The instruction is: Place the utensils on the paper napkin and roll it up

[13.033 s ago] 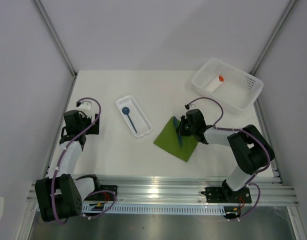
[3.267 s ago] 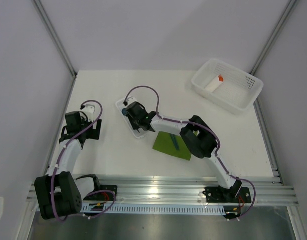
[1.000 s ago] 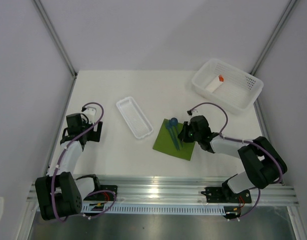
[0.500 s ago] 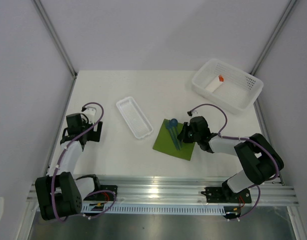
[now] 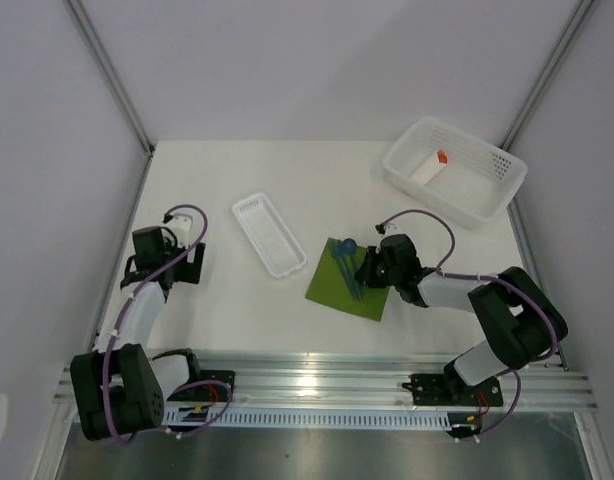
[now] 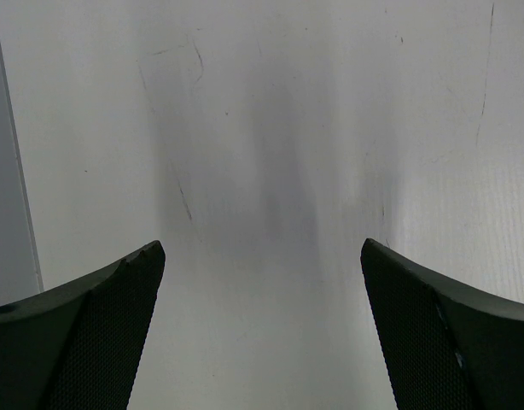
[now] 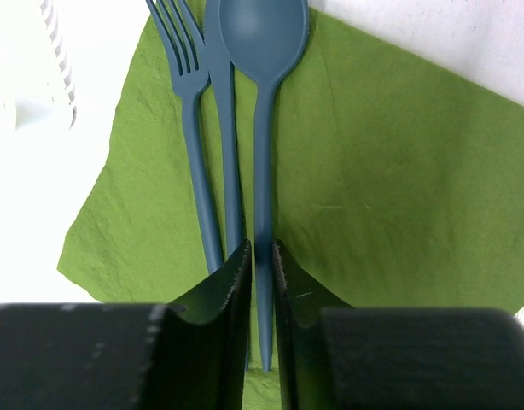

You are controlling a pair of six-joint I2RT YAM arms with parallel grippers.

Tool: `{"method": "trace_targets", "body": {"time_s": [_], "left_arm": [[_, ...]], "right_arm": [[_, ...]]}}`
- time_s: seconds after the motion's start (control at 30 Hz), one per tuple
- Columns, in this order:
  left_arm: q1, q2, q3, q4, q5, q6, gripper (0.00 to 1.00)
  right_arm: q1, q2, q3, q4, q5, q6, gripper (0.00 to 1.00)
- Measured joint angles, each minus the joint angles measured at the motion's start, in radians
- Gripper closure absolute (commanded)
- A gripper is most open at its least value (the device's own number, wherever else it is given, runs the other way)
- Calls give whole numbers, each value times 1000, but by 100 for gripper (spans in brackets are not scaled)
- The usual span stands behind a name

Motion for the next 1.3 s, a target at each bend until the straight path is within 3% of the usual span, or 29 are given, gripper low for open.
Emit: {"method": "trace_targets", "body": {"time_s": [0.17,0.3,0.5,0.63,0.67,0.77,0.93,1.07,1.3], "left_arm": [[0,0,0,0,0,0,0],[0,0,0,-1,1,0,1],[0,-22,51,-92,32,23,20],[-29,-115,186,-222,77,71,32],[-51,-139,218,-237,86,82,34],[-220,-222,324,-282,85,128,35],[-639,-216,428,-354,53,179,37],[-845,-38,513,-371,14,169,40],[-1072,315,536,-291,-34,145,36]], "right_arm": [[0,-15,0,-18,5,-2,74],[0,-68,2,-56,17,-8,58],[0,-182,38,-167,50,-29,54],[-16,-255,103,-314,70,-43,64],[-24,-267,121,-356,73,-46,78],[-47,-284,154,-485,85,-45,93],[-79,-332,128,-667,124,-11,100],[-136,-352,90,-734,122,13,100],[-156,-317,-4,-722,48,71,100]]}}
